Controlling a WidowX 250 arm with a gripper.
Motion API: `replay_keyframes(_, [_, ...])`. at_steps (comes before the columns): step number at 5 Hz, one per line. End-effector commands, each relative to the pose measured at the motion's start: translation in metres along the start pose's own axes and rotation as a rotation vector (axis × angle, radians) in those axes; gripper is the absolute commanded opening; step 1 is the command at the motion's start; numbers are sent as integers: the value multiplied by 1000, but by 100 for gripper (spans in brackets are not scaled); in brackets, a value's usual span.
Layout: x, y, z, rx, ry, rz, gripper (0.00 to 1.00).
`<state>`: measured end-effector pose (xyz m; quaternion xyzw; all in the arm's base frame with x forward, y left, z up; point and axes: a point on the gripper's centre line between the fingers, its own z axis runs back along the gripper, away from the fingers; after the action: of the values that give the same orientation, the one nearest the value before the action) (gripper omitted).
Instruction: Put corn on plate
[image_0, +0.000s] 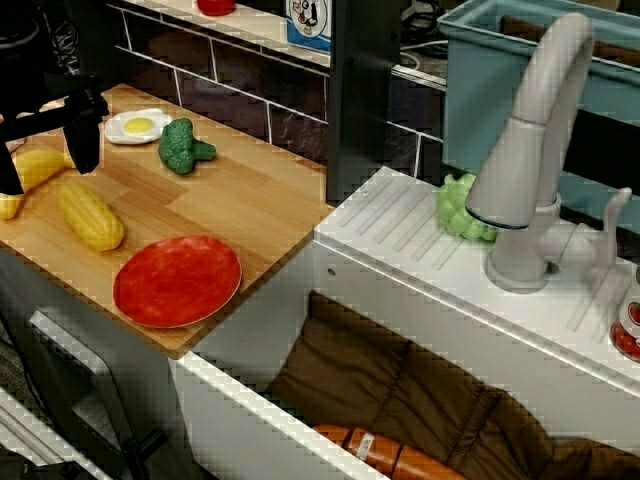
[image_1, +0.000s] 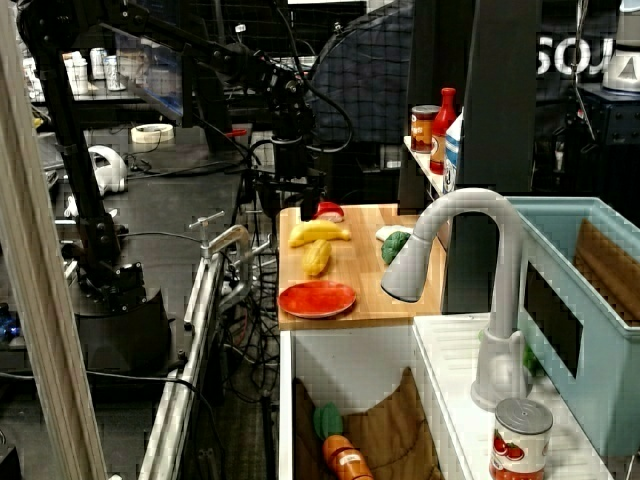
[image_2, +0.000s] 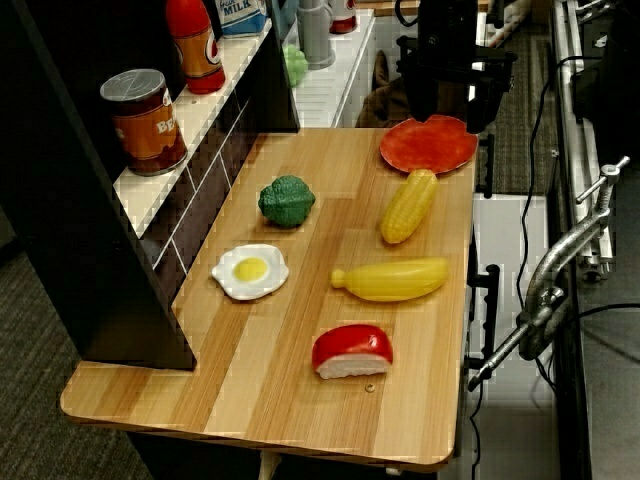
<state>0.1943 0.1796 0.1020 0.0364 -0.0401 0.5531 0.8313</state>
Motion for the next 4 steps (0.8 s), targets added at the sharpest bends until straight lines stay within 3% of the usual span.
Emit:
replay_keyframes(1, [0,0,0,0,0,0,100])
replay_keyframes(2, [6,-19,-2,5,15,29,100])
replay_keyframes(4, [11,-24,-14,3,-23,40,100])
